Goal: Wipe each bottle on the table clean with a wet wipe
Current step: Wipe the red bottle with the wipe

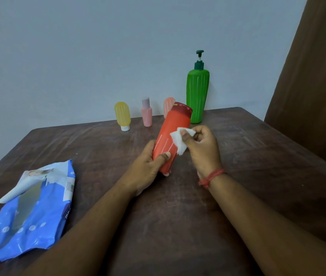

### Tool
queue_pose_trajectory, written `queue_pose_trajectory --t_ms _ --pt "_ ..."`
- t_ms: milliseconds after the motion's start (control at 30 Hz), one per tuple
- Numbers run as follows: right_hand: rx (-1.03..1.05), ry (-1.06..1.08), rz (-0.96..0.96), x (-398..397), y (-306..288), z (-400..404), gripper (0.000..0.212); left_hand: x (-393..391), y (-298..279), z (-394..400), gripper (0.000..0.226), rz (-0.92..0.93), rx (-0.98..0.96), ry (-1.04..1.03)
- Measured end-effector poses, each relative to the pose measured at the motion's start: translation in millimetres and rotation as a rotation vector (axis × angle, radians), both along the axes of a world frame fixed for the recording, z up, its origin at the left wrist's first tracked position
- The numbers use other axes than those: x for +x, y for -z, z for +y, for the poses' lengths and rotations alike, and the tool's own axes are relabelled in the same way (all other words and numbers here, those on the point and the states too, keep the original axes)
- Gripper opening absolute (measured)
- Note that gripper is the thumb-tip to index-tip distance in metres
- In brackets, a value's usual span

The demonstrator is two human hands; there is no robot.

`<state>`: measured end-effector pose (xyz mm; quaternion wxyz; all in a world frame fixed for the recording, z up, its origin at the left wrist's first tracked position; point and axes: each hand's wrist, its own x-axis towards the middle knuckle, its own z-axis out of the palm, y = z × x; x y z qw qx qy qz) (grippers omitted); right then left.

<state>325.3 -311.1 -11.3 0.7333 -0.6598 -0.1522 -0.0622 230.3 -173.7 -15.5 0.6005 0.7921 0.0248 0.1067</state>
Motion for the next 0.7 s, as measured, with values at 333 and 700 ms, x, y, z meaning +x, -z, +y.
queue_pose_trajectory --t_ms 333,700 --pt "0.02 -0.149 0.036 -1 2 3 0.019 0 0 1 0.021 -0.032 -0.036 -0.027" --pt "0.142 -0.3 0.104 0 2 6 0.016 -2 -4 -1 0.028 -0.027 -0.247 -0.014"
